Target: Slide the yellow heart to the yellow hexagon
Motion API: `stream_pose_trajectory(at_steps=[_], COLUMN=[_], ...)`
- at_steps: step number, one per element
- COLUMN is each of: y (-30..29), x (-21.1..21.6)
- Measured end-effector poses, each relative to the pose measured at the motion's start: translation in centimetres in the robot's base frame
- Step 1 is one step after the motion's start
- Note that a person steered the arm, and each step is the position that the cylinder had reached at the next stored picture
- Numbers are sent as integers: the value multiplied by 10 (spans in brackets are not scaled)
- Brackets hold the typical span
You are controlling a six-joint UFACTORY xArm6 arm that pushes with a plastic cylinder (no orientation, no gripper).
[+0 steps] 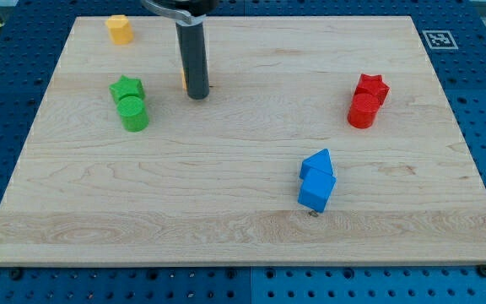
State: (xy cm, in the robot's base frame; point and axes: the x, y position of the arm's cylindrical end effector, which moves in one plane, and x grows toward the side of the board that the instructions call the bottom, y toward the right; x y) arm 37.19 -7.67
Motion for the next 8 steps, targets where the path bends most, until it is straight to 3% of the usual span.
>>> stream_pose_trajectory(at_steps=[8], y=[2], x=[-26])
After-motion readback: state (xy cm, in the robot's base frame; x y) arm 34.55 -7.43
